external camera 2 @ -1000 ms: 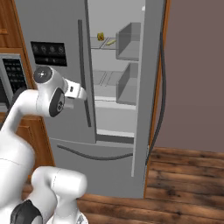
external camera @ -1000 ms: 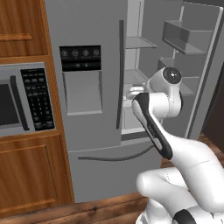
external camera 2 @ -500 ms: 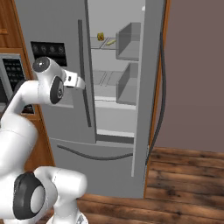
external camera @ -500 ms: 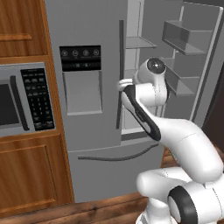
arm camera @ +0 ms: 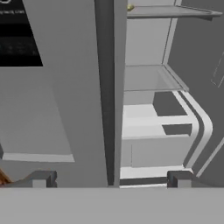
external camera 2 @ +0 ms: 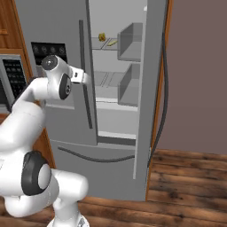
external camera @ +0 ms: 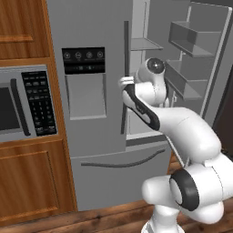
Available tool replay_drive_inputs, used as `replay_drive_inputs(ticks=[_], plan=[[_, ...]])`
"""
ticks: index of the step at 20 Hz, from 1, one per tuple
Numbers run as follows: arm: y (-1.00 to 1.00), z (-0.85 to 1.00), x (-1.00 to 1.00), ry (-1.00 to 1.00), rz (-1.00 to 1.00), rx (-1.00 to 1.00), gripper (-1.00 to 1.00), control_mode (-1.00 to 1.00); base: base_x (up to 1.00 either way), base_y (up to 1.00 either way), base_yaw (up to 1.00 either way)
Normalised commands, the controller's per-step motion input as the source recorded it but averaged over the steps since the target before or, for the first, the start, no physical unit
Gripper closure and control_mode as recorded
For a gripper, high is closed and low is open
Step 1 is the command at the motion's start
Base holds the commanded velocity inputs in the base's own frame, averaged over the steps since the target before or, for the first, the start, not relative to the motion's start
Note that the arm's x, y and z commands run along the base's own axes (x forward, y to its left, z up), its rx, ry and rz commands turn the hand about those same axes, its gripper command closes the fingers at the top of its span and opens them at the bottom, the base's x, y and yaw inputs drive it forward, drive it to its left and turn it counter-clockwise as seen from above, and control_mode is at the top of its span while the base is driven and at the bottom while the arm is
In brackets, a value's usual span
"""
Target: Retrieve the butter from the fridge and place it on a plate on the dining table. Then retrieve the butter knife by the fridge and place it near the plate.
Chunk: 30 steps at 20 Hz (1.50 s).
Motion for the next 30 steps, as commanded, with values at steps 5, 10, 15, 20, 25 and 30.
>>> replay_drive_inputs(ticks=[5, 10, 15, 20, 25, 30], plan=[[0.00, 0.00, 0.61, -0.02, 0.00, 0.00, -1.00, -1.00, 0.00, 0.00, 0.00], [0.00, 0.00, 0.58, 0.00, 0.00, 0.00, -1.00, -1.00, 0.00, 0.00, 0.00], [0.01, 0.00, 0.53, 0.00, 0.00, 0.00, -1.00, -1.00, 0.00, 0.00, 0.00], [0.14, 0.00, 0.45, 0.00, 0.00, 0.00, -1.00, -1.00, 0.00, 0.00, 0.00], [0.07, 0.00, 0.37, -0.02, 0.00, 0.00, -1.00, -1.00, 0.00, 0.00, 0.00], [0.00, -0.01, 0.43, -0.05, 0.00, 0.00, -1.00, -1.00, 0.00, 0.00, 0.00]])
